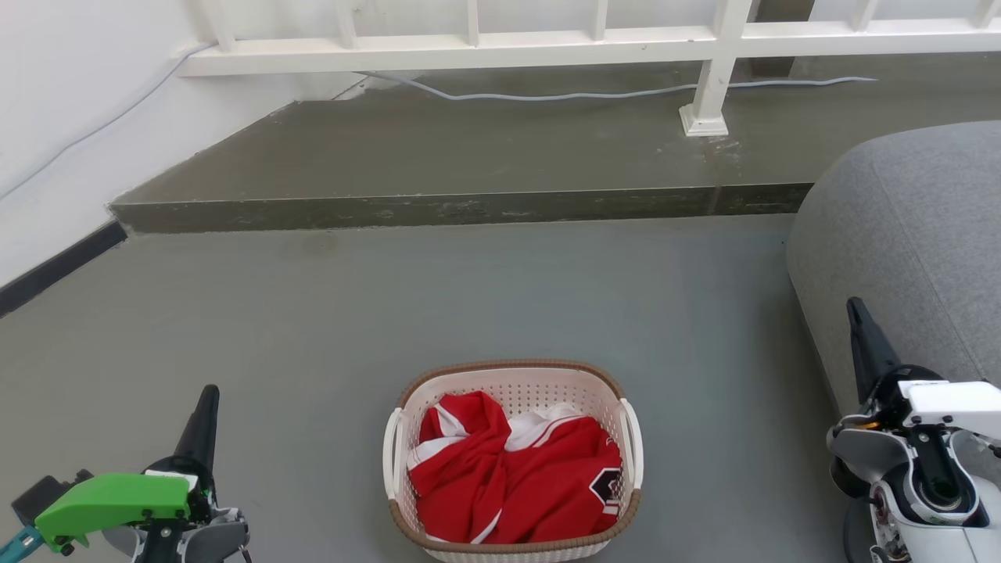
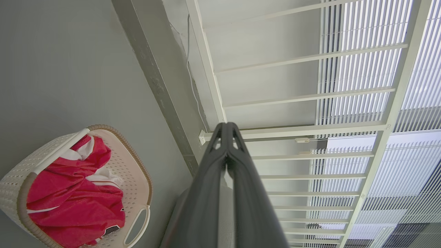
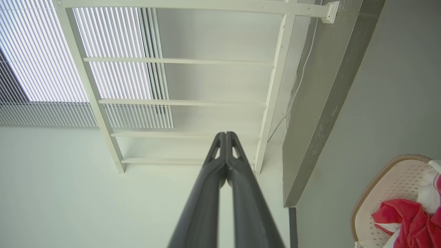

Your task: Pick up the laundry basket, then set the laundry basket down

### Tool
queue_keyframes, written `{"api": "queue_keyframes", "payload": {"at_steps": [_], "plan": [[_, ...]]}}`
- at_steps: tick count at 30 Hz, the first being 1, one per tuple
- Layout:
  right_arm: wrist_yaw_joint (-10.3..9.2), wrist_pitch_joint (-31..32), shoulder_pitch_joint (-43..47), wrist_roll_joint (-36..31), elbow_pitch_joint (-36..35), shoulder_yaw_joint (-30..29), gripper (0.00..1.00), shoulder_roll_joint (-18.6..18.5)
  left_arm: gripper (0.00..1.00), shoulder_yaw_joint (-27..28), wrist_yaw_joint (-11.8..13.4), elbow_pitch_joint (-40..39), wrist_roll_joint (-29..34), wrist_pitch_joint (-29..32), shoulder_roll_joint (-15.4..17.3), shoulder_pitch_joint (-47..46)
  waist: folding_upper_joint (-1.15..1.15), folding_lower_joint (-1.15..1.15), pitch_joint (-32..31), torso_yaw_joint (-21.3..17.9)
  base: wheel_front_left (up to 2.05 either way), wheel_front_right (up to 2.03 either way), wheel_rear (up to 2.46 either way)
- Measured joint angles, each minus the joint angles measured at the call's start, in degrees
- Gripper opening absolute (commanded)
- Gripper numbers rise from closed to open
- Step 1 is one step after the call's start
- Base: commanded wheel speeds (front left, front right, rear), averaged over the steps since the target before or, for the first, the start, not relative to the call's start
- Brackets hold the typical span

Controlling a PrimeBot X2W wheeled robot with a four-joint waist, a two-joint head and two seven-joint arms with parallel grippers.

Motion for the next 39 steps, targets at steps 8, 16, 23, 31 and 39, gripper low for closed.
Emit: {"api": "queue_keyframes", "payload": {"at_steps": [8, 16, 23, 31, 39], "plan": [[0.53, 1.27, 0.01, 4.25, -0.01, -1.65, 0.00, 0.25, 0.00, 1.23, -0.88, 0.63, -4.81, 1.07, -0.26, -0.04, 0.00, 0.00, -0.25, 0.18, 0.00, 0.00, 0.00], [0.53, 1.27, 0.01, 4.30, -0.01, -1.81, 0.00, 0.27, 0.00, 1.41, -0.96, 0.97, -4.90, 1.07, -0.30, -0.08, 0.00, 0.00, -0.25, 0.18, 0.00, 0.00, 0.00], [0.53, 1.27, 0.01, 4.30, -0.01, -1.85, 0.00, 0.29, 0.00, 1.47, -1.19, 1.22, -4.90, 1.07, -0.31, -0.10, 0.00, 0.00, -0.25, 0.18, 0.00, 0.00, 0.00], [0.53, 1.29, 0.01, 4.31, -0.01, -1.89, 0.00, 0.30, 0.00, 1.53, -1.20, 1.35, -4.90, 1.21, -0.33, -0.16, 0.00, 0.00, -0.25, 0.18, 0.00, 0.00, 0.00], [0.54, 1.29, 0.01, 4.30, -0.01, -1.92, 0.00, 0.31, 0.00, 1.58, -1.20, 1.44, -4.90, 1.21, -0.35, -0.20, 0.00, 0.00, -0.25, 0.18, 0.00, 0.00, 0.00]]}}
